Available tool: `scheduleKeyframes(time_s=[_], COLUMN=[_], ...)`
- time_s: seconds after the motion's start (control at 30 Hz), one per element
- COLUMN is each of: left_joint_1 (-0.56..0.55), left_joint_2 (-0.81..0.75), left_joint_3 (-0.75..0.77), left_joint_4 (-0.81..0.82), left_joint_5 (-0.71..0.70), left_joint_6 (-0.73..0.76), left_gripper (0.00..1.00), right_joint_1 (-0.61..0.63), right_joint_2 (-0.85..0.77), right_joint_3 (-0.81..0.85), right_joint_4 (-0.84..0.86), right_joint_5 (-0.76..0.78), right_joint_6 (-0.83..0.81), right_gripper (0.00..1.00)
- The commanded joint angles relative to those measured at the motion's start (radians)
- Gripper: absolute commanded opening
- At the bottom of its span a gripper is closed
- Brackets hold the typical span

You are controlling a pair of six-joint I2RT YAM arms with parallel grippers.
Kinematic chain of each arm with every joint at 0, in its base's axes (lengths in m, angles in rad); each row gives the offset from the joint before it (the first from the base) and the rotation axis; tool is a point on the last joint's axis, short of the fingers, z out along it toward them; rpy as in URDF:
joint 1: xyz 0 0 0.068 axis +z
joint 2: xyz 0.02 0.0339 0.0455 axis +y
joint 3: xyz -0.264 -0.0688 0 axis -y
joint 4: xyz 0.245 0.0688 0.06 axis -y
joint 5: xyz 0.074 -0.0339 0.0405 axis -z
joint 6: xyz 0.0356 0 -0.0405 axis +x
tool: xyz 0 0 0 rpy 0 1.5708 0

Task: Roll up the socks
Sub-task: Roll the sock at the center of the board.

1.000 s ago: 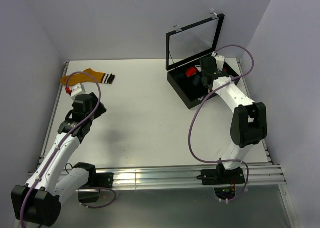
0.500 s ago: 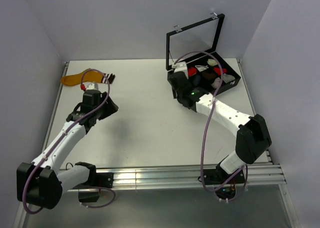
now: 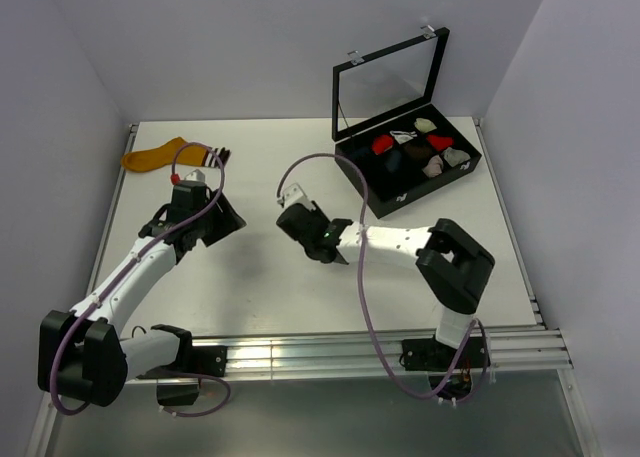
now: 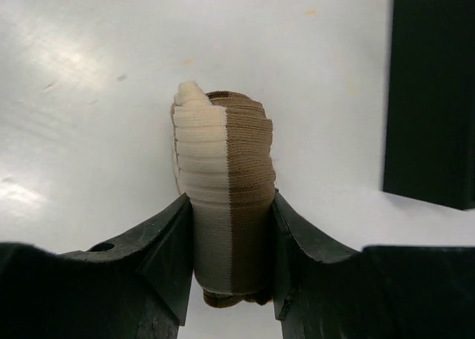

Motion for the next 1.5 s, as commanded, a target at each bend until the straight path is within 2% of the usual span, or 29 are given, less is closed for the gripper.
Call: scheduleKeyframes(time_s=[0.0, 0.27, 0.5, 0.63, 0.9, 1.2, 1.47], left_joint_1=[-0.004, -0.036, -0.063, -0.077, -0.106, -0.145, -0.151], left_joint_2=[-0.004, 0.063, 0.128, 0.168, 0.217, 0.286, 0.396], left_joint_3=[-0.014, -0.072, -0.080, -0.094, -0.089, -0.086, -0.054], left_joint_4=[0.032, 0.112, 0.161, 0.197, 0.238, 0.301, 0.272], left_joint_5=[0.075, 0.189, 0.201, 0.212, 0.210, 0.187, 0.127], left_joint_6=[-0.043, -0.155, -0.174, -0.180, -0.195, -0.227, -0.218], left_gripper=[0.60, 0.58, 0.58, 0.58, 0.57, 0.57, 0.51], right_joint_1=[0.045, 0.122, 0.122, 0.075, -0.005, -0.039, -0.048], right_joint_2=[0.042, 0.131, 0.158, 0.171, 0.200, 0.255, 0.252], right_joint_3=[0.000, 0.027, 0.014, -0.001, 0.017, 0.045, 0.054], right_joint_4=[0.070, 0.077, 0.094, 0.113, 0.105, 0.090, 0.076], right_joint_5=[-0.013, -0.100, -0.299, -0.480, -0.700, -0.798, -0.833], right_joint_6=[0.014, 0.040, 0.094, 0.134, 0.160, 0.172, 0.172], right_gripper=[0.00, 0.00, 0.00, 0.00, 0.00, 0.00, 0.00])
